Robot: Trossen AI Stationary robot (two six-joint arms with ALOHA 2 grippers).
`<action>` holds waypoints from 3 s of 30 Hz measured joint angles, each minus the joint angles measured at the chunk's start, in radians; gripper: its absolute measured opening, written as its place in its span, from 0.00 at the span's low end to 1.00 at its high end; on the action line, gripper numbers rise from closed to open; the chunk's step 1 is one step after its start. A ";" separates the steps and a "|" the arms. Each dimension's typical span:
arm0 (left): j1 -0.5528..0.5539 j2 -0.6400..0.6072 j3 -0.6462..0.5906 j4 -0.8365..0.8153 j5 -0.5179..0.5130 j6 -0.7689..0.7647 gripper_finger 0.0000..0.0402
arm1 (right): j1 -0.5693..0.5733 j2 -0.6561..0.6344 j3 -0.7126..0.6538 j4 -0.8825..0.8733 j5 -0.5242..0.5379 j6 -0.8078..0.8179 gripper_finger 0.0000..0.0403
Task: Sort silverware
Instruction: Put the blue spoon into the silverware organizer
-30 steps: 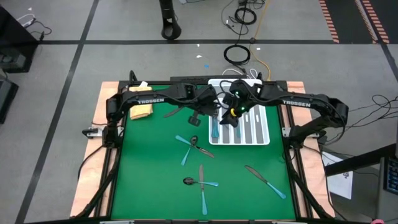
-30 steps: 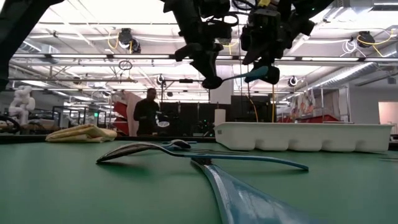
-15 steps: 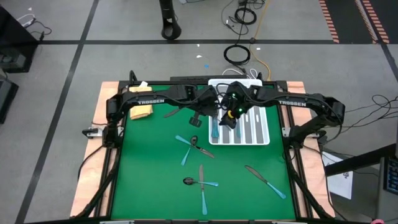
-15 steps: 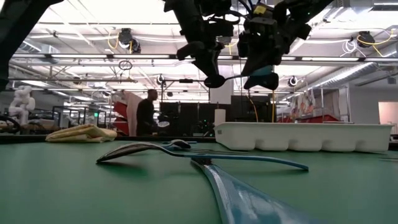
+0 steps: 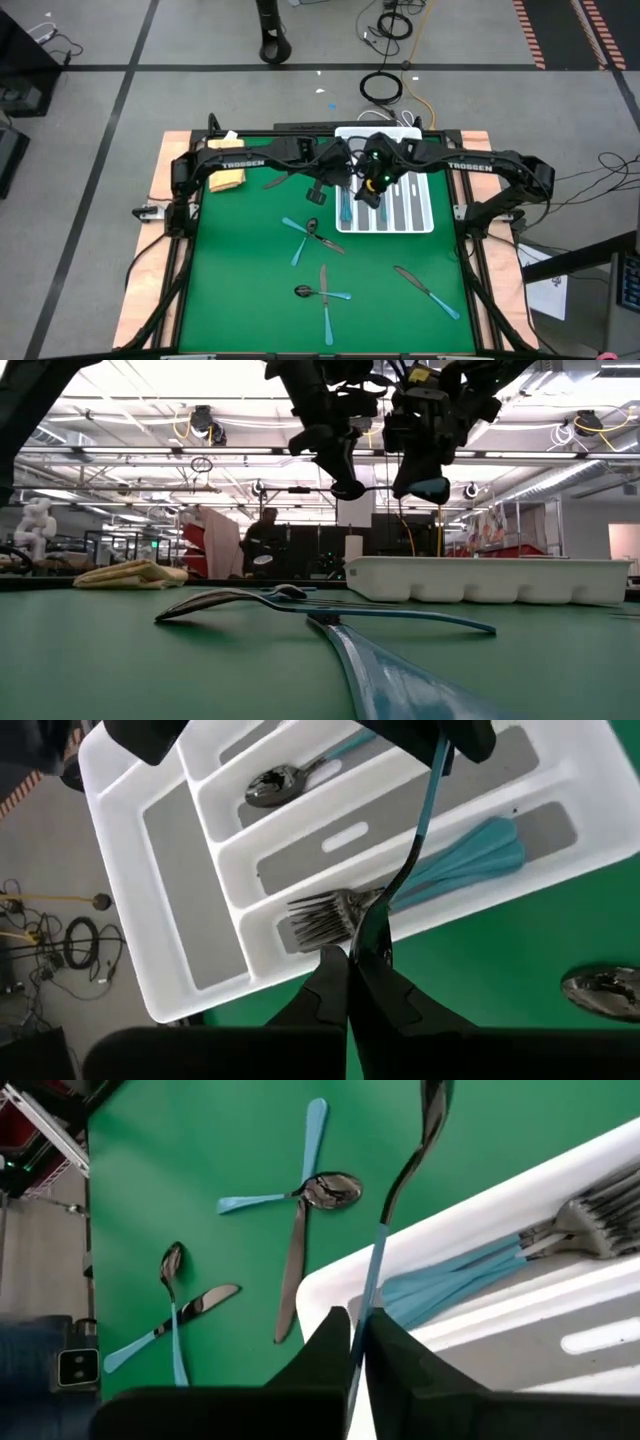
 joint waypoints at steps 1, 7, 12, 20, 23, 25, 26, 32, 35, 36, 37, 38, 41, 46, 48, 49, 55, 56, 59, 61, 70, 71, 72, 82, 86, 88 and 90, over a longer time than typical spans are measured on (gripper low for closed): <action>-0.001 0.000 0.000 0.003 -0.001 -0.007 0.03 | 0.001 0.000 0.000 -0.001 0.001 0.003 0.01; 0.003 0.000 0.003 0.027 -0.112 -0.034 0.21 | -0.021 0.001 -0.001 0.027 0.010 0.046 0.00; 0.022 -0.016 0.004 0.052 -0.193 -0.111 0.34 | -0.036 0.001 0.000 0.085 0.010 0.125 0.00; 0.049 -0.042 0.028 0.093 -0.335 -0.142 0.38 | -0.069 0.000 0.002 0.092 0.061 0.224 0.00; 0.056 -0.052 0.038 0.088 -0.344 -0.231 0.38 | -0.096 -0.024 -0.049 0.111 0.066 0.268 0.00; 0.063 -0.066 0.040 0.087 -0.341 -0.289 0.38 | -0.113 -0.072 -0.116 0.136 0.076 0.306 0.00; 0.068 -0.077 0.040 0.079 -0.340 -0.314 0.38 | -0.120 -0.111 -0.158 0.150 0.094 0.330 0.00; 0.091 -0.126 0.041 0.108 -0.204 -0.456 0.38 | -0.138 -0.404 -0.421 0.258 0.186 0.486 0.00; 0.096 -0.143 0.041 0.122 -0.054 -0.567 0.38 | -0.135 -0.483 -0.507 0.322 0.241 0.543 0.00; 0.096 -0.145 0.041 0.129 -0.016 -0.590 0.38 | -0.131 -0.494 -0.532 0.350 0.253 0.553 0.00; 0.095 -0.145 0.041 0.131 0.013 -0.605 0.38 | -0.125 -0.499 -0.554 0.374 0.264 0.563 0.00; 0.093 -0.144 0.041 0.129 0.035 -0.620 0.38 | -0.119 -0.499 -0.573 0.401 0.281 0.571 0.00; 0.086 -0.142 0.041 0.123 0.077 -0.653 0.38 | -0.110 -0.497 -0.636 0.473 0.335 0.581 0.00; 0.081 -0.142 0.041 0.123 0.103 -0.658 0.38 | -0.110 -0.494 -0.732 0.614 0.359 0.601 0.00; 0.081 -0.142 0.041 0.122 0.104 -0.659 0.38 | -0.111 -0.493 -0.764 0.630 0.377 0.607 0.00; 0.081 -0.142 0.041 0.121 0.103 -0.659 0.38 | -0.110 -0.493 -0.781 0.641 0.381 0.617 0.00; 0.079 -0.142 0.041 0.113 0.104 -0.659 0.38 | -0.083 -0.489 -0.838 0.708 0.382 0.661 0.00; 0.079 -0.142 0.041 0.113 0.104 -0.659 0.38 | -0.081 -0.489 -0.839 0.709 0.387 0.659 0.00; 0.079 -0.142 0.041 0.114 0.104 -0.659 0.38 | -0.072 -0.484 -0.847 0.707 0.410 0.658 0.00; 0.079 -0.142 0.041 0.116 0.104 -0.659 0.38 | -0.065 -0.469 -0.852 0.705 0.420 0.657 0.00; 0.079 -0.142 0.041 0.115 0.104 -0.661 0.38 | -0.058 -0.375 -0.850 0.753 0.430 0.656 0.00; 0.079 -0.142 0.040 0.115 0.104 -0.661 0.38 | -0.058 -0.363 -0.850 0.759 0.418 0.659 0.00; 0.079 -0.142 0.040 0.114 0.104 -0.661 0.38 | -0.059 -0.348 -0.849 0.767 0.402 0.658 0.00; 0.079 -0.142 0.040 0.113 0.104 -0.657 0.38 | -0.058 -0.301 -0.850 0.814 0.309 0.665 0.04; 0.079 -0.142 0.040 0.113 0.104 -0.657 0.38 | -0.058 -0.301 -0.848 0.819 0.305 0.677 0.13; 0.079 -0.142 0.040 0.113 0.104 -0.657 0.38 | -0.058 -0.302 -0.848 0.821 0.304 0.683 0.18; 0.079 -0.142 0.040 0.113 0.104 -0.657 0.38 | -0.058 -0.302 -0.847 0.822 0.299 0.685 0.22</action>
